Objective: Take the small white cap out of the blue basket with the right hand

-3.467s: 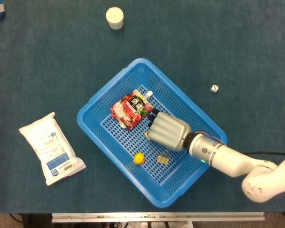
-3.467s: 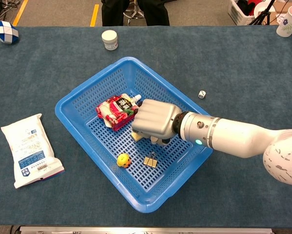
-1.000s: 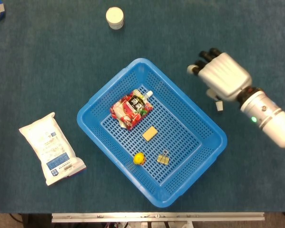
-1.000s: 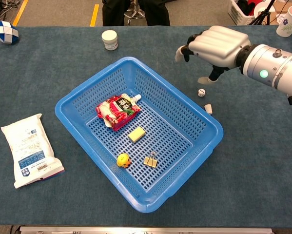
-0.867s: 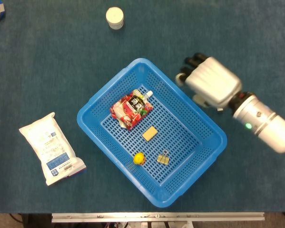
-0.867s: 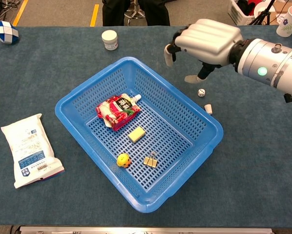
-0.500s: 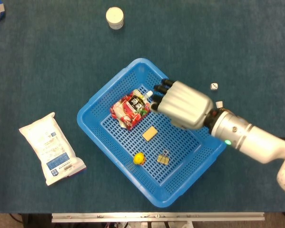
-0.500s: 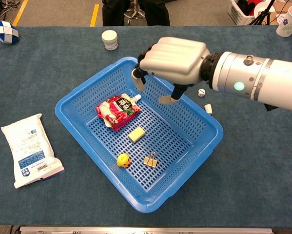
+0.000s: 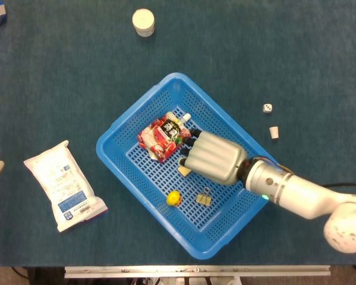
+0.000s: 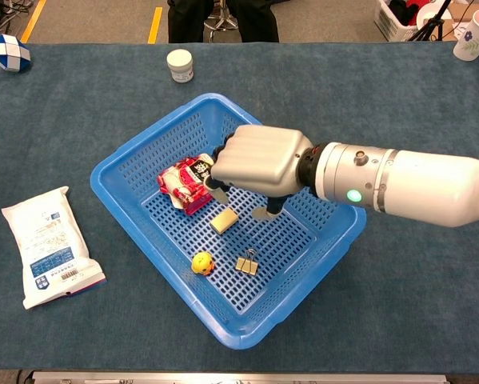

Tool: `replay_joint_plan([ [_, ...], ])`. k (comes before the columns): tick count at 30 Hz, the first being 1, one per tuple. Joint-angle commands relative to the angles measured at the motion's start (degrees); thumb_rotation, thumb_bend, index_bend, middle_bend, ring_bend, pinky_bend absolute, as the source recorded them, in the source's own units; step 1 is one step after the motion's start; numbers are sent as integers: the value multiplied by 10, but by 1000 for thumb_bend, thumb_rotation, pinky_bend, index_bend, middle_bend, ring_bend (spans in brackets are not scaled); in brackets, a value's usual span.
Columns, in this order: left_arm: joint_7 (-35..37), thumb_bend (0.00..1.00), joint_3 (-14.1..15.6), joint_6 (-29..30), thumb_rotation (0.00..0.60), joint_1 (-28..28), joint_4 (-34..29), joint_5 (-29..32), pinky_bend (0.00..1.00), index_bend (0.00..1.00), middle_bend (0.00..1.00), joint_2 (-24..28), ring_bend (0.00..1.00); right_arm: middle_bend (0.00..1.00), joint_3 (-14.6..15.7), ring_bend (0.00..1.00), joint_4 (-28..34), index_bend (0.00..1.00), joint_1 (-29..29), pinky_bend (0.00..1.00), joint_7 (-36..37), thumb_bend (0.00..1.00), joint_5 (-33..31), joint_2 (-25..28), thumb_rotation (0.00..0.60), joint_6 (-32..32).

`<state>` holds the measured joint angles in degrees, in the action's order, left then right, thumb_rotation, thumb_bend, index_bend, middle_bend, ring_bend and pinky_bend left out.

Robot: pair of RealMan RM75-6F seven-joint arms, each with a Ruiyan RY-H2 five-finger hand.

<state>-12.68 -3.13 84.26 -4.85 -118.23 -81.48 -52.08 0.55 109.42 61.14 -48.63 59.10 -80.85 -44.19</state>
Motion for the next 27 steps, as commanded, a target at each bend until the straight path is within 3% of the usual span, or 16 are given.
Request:
replay_joint_plan([
  [1,2,0,-1,2,600,0,-2,0,0,48,0,2,0,409,11,242,-19,429,17,262,-36,218,-29,-29,600,-12],
  [14,9,0,7,11,600,9,-5,-9,0,48,0,9,0,407,28,245,-79,429,55,264,-107,217,-112,-106,600,-47],
  [27,18,0,9,15,600,12,-2,-13,0,48,0,12,0,398,44,243,-111,429,69,266,-150,214,-124,-160,600,-82],
])
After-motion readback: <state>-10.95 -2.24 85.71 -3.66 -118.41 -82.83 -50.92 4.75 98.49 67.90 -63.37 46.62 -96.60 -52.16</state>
